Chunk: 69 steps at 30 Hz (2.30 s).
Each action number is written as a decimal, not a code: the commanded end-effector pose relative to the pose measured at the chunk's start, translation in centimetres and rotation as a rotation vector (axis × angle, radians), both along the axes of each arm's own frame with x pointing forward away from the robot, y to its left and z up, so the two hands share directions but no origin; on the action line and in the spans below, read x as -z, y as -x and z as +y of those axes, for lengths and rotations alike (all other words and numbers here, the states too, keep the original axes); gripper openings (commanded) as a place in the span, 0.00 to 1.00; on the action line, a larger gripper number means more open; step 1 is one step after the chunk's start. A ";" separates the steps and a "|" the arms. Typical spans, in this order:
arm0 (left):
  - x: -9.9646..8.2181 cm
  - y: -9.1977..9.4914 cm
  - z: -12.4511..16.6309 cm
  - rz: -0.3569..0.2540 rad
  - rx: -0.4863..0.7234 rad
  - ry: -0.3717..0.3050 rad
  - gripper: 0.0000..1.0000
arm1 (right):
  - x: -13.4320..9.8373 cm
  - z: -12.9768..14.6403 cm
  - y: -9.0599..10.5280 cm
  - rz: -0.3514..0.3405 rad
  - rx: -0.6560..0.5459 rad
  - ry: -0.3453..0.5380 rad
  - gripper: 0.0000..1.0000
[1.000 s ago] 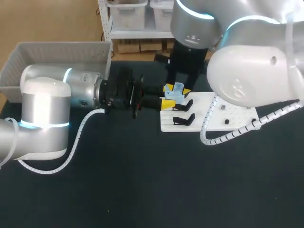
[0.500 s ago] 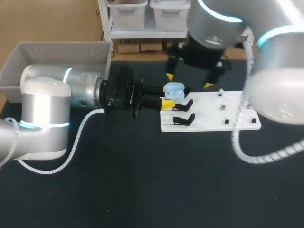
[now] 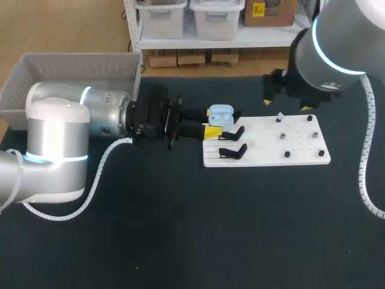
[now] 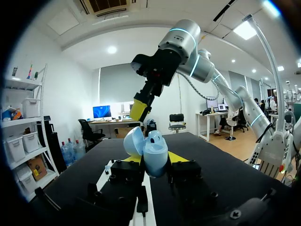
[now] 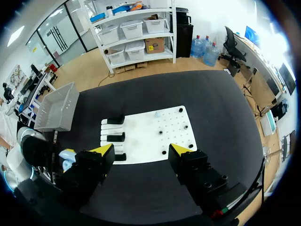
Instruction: Pick up each earbud case from the left stands, insert the matching earbuds, close the lid, and place the case in the box.
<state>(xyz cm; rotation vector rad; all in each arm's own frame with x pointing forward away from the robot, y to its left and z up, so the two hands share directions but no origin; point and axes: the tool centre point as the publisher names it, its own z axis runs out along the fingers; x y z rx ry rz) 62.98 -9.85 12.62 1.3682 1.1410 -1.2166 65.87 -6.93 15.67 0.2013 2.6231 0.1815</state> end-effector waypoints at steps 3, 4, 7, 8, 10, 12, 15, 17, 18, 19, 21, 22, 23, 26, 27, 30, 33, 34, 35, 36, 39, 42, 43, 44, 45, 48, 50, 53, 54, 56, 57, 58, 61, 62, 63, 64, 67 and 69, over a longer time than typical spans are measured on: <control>0.1 0.1 0.0 -0.003 -0.004 0.003 0.00 | 3.3 -0.5 -3.5 0.090 -0.054 -0.007 0.67; 0.1 0.1 0.0 -0.003 -0.004 0.003 0.00 | 3.8 -0.7 -4.0 0.102 -0.057 -0.006 0.68; 0.1 0.1 0.0 -0.003 -0.004 0.003 0.00 | 5.3 -1.1 -5.1 0.131 -0.056 -0.001 0.71; 0.1 0.1 0.0 -0.003 -0.004 0.003 0.00 | 5.8 -1.3 -5.5 0.143 -0.055 0.001 0.71; 0.1 0.1 0.0 -0.003 -0.004 0.003 0.00 | 6.9 -1.5 -6.2 0.161 -0.051 0.008 0.68; 0.1 0.1 0.0 -0.003 -0.004 0.003 0.00 | 7.8 -1.7 -6.6 0.174 -0.058 0.014 0.66; 0.1 0.1 0.0 -0.003 -0.004 0.003 0.00 | 8.9 -2.1 -7.3 0.188 -0.050 0.015 0.60; 0.1 0.1 0.0 -0.003 -0.004 0.003 0.00 | 9.6 -2.4 -7.8 0.195 -0.045 0.012 0.58; 0.1 0.1 0.0 -0.003 -0.004 0.003 0.00 | 9.9 -2.5 -8.0 0.201 -0.041 0.008 0.56; 0.1 0.1 0.0 -0.003 -0.004 0.003 0.00 | 10.3 -2.6 -8.2 0.205 -0.040 0.007 0.56; 0.1 0.1 0.0 -0.003 -0.004 0.003 0.00 | 10.8 -2.8 -8.5 0.211 -0.037 0.008 0.53; 0.1 0.1 0.0 -0.003 -0.004 0.003 0.00 | 11.0 -2.9 -8.7 0.212 -0.036 0.008 0.52; 0.1 0.1 0.0 -0.003 -0.004 0.003 0.00 | 11.1 -3.0 -8.8 0.215 -0.034 0.005 0.50; 0.1 0.1 0.0 -0.003 -0.004 0.003 0.00 | 11.4 -3.0 -9.1 0.221 -0.031 -0.005 0.50; 0.1 0.1 0.0 -0.003 -0.004 0.003 0.00 | 11.5 -3.0 -9.2 0.224 -0.027 -0.015 0.51; 0.1 0.1 0.0 -0.003 -0.004 0.003 0.00 | 11.9 -3.0 -9.6 0.228 -0.024 -0.025 0.50; 0.1 0.1 0.0 -0.003 -0.004 0.003 0.00 | 12.2 -3.0 -9.7 0.233 -0.016 -0.036 0.50; 0.1 0.1 0.0 -0.003 -0.004 0.003 0.00 | 12.3 -3.0 -9.8 0.234 -0.014 -0.038 0.50; 0.1 0.1 0.0 -0.003 -0.004 0.003 0.00 | 12.4 -3.0 -9.8 0.234 -0.012 -0.040 0.50; 0.1 0.1 0.0 -0.003 -0.004 0.003 0.00 | 12.4 -3.0 -9.9 0.234 -0.010 -0.042 0.49; 0.1 0.1 0.0 -0.003 -0.004 0.003 0.00 | 12.8 -3.0 -10.0 0.236 0.000 -0.048 0.48; 0.1 0.1 0.0 -0.003 -0.004 0.003 0.00 | 13.0 -3.0 -10.1 0.239 0.006 -0.054 0.45; 0.1 0.1 0.0 -0.003 -0.004 0.003 0.00 | 13.0 -3.0 -10.1 0.240 0.007 -0.054 0.45; 0.1 0.1 0.0 -0.003 -0.004 0.003 0.00 | 13.1 -3.0 -10.1 0.241 0.009 -0.056 0.45; 0.1 0.1 0.0 -0.003 -0.004 0.003 0.00 | 13.2 -3.0 -10.0 0.242 0.009 -0.057 0.45; 0.1 0.1 0.0 -0.003 -0.004 0.003 0.00 | 13.3 -2.9 -10.0 0.241 0.010 -0.057 0.44; 0.1 0.1 0.0 -0.003 -0.004 0.003 0.00 | 13.3 -2.9 -10.0 0.240 0.011 -0.058 0.44; 0.1 0.1 0.0 -0.003 -0.004 0.003 0.00 | 13.4 -2.9 -10.0 0.238 0.015 -0.058 0.43; 0.1 0.1 0.0 -0.003 -0.004 0.003 0.00 | 13.4 -2.9 -10.0 0.238 0.016 -0.057 0.42; 0.1 0.1 0.0 -0.003 -0.004 0.003 0.00 | 13.5 -2.9 -10.0 0.239 0.019 -0.056 0.41; 0.1 0.1 0.0 -0.003 -0.004 0.003 0.00 | 13.6 -2.9 -10.0 0.238 0.022 -0.055 0.40; 0.1 0.1 0.0 -0.003 -0.004 0.003 0.00 | 13.6 -3.0 -10.0 0.237 0.025 -0.053 0.40; 0.1 0.1 0.0 -0.003 -0.004 0.003 0.00 | 13.6 -3.0 -10.0 0.235 0.031 -0.052 0.38; 0.1 0.1 0.0 -0.003 -0.004 0.003 0.00 | 13.7 -3.0 -10.0 0.234 0.033 -0.050 0.38; 0.1 0.1 0.0 -0.003 -0.004 0.003 0.00 | 13.8 -3.0 -10.0 0.234 0.035 -0.048 0.37; 0.1 0.1 0.0 -0.003 -0.004 0.003 0.00 | 13.8 -3.0 -10.0 0.234 0.036 -0.047 0.37; 0.1 0.1 0.0 -0.003 -0.004 0.003 0.00 | 13.9 -3.0 -10.0 0.233 0.039 -0.044 0.35; 0.1 0.1 0.0 -0.003 -0.004 0.003 0.00 | 14.0 -2.9 -10.0 0.233 0.040 -0.042 0.34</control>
